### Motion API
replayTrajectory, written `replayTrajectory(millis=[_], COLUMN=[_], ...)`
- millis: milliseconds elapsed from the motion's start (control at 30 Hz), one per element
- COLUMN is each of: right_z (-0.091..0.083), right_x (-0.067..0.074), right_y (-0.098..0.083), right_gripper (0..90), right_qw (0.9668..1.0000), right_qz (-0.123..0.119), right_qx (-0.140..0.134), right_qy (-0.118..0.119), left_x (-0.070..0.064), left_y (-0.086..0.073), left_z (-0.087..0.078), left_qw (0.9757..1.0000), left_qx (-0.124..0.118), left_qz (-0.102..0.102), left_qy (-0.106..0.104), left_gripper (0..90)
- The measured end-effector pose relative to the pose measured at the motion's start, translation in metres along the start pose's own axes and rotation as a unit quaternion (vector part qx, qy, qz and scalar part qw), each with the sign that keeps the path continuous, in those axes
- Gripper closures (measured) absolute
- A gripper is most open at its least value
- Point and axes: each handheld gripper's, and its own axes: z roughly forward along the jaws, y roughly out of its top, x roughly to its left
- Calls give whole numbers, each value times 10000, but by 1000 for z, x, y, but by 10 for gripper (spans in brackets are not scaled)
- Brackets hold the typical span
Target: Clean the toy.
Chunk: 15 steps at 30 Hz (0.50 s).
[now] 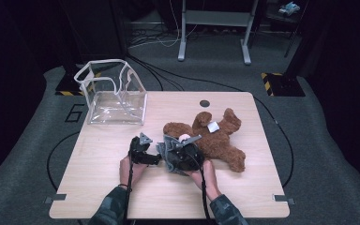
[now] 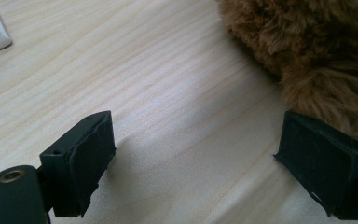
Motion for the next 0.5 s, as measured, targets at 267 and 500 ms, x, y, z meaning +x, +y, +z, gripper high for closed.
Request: replayTrajectory(millis=[267,500], right_z=[-33,-70], right_x=[1,-4], right_y=[12,40], right_gripper=[706,706], right_qw=[9990,9940], right_qz=[-116,-187], right_qx=[-407,-911], right_qy=[-170,-575], left_x=[0,0], left_y=[0,0], left_z=[0,0], left_qw=[10000,10000], left_qx=[21,-2], left_qz=[23,40], left_qy=[4,24], left_gripper=[103,103])
